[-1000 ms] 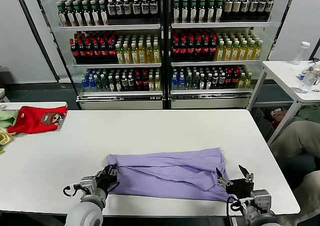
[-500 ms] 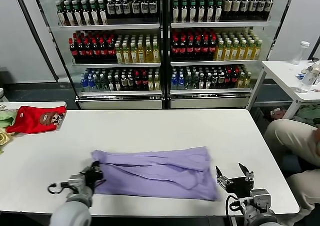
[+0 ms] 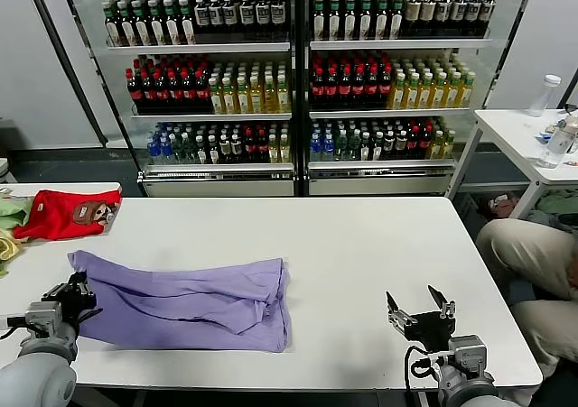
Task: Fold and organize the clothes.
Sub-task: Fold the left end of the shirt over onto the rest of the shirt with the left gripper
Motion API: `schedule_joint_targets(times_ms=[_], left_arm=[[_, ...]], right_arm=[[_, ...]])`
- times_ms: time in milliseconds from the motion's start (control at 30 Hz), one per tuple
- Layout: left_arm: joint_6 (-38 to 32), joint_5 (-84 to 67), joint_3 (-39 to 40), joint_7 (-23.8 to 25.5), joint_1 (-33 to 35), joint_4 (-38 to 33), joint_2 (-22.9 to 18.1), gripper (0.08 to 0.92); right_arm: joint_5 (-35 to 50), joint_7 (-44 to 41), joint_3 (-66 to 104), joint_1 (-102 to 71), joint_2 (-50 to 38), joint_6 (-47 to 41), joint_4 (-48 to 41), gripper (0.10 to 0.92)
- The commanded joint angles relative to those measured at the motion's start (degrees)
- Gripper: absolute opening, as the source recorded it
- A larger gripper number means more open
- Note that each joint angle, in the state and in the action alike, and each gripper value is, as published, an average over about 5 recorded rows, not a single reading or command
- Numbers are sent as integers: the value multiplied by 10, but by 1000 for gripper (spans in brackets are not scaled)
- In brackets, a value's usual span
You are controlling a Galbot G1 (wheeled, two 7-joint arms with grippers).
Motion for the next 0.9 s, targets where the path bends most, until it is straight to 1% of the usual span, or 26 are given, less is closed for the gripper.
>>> schedule_joint_targets(times_ms=[33,133,200,300,433,533,900], left_arm=[[10,-179,109,41,3,-137,-54,113],[8,-165,185,40,-8,-139,-85,113],[4,-147,223,40,-23,-119,-102,113],[-4,-125,259,40,-52,-78,-123,113],[-9,-97,285,35,-90,-19,-146,113],[-10,-88,298,25,-112,13,-156,113],[4,-88,313,13,-156,29,-165,113]], right_arm=[[-4,0,7,-5,1,0,8,823],[-7,0,14,-15,5,0,18,823],[-9,0,17,-22,8,0,26,823],[-12,0,20,-31,11,0,35,823],[-15,0,25,-38,13,0,41,823],[-15,3,30,-41,15,0,42,823],[-13,4,35,-37,13,0,33,823]])
